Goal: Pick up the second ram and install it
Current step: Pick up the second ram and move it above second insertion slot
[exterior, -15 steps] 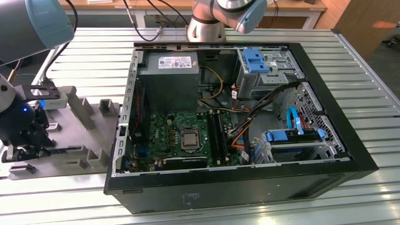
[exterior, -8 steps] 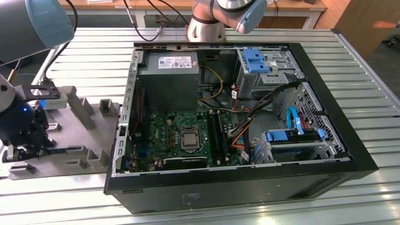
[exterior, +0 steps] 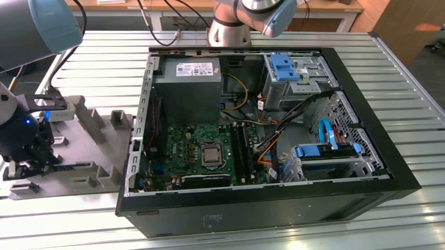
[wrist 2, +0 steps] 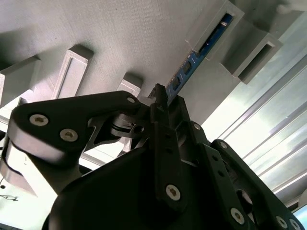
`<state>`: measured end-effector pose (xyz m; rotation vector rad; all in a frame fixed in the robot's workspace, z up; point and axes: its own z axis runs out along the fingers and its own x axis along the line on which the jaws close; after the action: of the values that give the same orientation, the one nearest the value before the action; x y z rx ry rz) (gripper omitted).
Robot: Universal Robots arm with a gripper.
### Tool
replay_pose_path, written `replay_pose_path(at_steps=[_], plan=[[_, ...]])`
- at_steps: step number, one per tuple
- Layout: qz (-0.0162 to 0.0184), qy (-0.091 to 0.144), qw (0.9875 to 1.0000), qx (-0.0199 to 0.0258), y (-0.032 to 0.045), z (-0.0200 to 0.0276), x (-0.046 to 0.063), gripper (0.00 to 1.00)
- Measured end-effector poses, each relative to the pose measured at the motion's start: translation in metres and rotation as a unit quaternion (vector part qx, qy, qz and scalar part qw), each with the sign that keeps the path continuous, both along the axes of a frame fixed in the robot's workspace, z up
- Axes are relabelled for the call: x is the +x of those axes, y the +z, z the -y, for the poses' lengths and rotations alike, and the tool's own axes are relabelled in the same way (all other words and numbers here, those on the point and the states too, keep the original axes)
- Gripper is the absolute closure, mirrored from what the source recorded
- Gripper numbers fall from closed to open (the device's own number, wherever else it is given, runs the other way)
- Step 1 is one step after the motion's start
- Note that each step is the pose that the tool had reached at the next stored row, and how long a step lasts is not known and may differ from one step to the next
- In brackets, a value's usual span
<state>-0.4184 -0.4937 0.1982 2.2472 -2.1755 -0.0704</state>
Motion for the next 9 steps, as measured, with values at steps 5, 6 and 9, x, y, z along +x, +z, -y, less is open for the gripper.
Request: replay_pose_path(at_steps=[5, 6, 9], plan=[[0.0, 0.0, 1.0, 0.0, 0.0, 0.0, 0.0011, 0.75], [0.0, 0.0, 1.0, 0.0, 0.0, 0.0, 0.0013, 0.75], [0.0, 0.0, 1.0, 0.0, -0.0001, 0.0001, 0.0017, 0.75]])
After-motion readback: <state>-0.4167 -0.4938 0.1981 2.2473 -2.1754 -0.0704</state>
